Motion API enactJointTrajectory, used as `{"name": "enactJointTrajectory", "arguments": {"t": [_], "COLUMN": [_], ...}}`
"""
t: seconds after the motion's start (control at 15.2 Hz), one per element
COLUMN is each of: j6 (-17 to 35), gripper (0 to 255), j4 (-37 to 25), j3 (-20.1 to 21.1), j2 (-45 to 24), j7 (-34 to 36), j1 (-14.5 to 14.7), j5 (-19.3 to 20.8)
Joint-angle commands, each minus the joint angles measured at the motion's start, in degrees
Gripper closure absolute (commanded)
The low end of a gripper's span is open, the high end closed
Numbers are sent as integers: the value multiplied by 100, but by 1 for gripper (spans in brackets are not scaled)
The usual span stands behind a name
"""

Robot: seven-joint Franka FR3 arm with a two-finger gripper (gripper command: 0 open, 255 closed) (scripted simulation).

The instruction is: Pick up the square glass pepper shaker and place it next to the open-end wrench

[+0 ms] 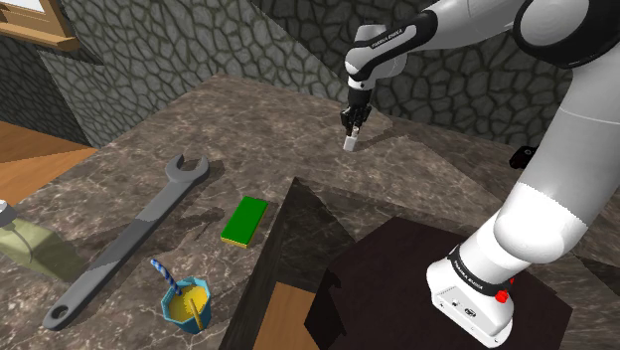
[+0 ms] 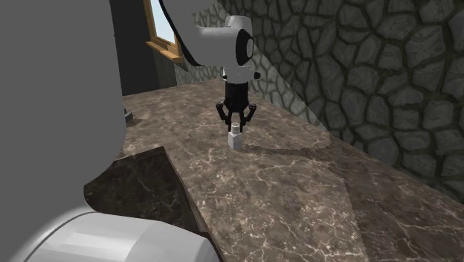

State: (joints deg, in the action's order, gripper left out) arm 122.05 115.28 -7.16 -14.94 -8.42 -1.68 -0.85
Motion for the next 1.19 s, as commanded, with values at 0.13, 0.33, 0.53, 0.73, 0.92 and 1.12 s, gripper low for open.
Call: {"name": "enactJointTrajectory", "arguments": {"t": [0.13,0.33,0.53,0.73,0.92,1.12], "j6": [-202,-407,-614,-823,-1034,-1248], "gripper": [255,255,255,255,255,255], "j4": [-74,-163,-262,-372,-494,-627], "j3": [-6,-10,-14,-17,-19,-21], "j2": [127,244,353,453,543,624], "j7": [10,18,26,33,38,43], "j1": [5,9,13,17,20,22], "j5": [19,36,51,65,77,88]}}
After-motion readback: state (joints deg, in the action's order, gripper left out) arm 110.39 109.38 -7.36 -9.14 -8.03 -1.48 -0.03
